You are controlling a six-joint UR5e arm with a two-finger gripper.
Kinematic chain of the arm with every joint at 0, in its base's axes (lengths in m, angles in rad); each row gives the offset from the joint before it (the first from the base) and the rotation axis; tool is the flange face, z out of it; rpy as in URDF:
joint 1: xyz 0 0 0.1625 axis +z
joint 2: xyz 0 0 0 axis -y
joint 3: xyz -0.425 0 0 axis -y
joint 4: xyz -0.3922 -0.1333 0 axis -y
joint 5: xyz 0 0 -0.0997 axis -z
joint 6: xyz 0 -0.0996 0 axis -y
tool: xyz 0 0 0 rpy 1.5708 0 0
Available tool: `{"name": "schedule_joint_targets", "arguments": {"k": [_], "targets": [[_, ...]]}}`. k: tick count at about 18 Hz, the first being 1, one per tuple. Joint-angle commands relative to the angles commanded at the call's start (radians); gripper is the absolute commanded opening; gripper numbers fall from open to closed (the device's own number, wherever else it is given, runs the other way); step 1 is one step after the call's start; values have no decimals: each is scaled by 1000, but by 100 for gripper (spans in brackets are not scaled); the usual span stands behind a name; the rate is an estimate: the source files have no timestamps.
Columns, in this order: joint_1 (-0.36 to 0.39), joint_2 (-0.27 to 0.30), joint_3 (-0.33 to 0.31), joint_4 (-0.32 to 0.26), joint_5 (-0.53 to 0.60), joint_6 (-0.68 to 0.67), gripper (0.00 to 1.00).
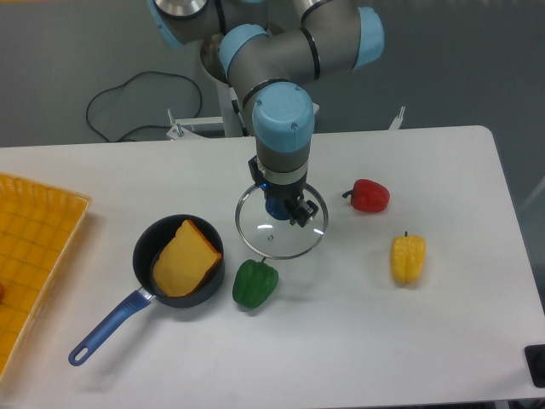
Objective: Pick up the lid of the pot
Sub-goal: 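Lift the glass lid by its knob and tilt it up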
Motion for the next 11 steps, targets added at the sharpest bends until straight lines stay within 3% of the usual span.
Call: {"name": "schedule_joint_targets", "arguments": {"k": [11], "targets": [[2,9,5,0,-8,-2,44]]}}
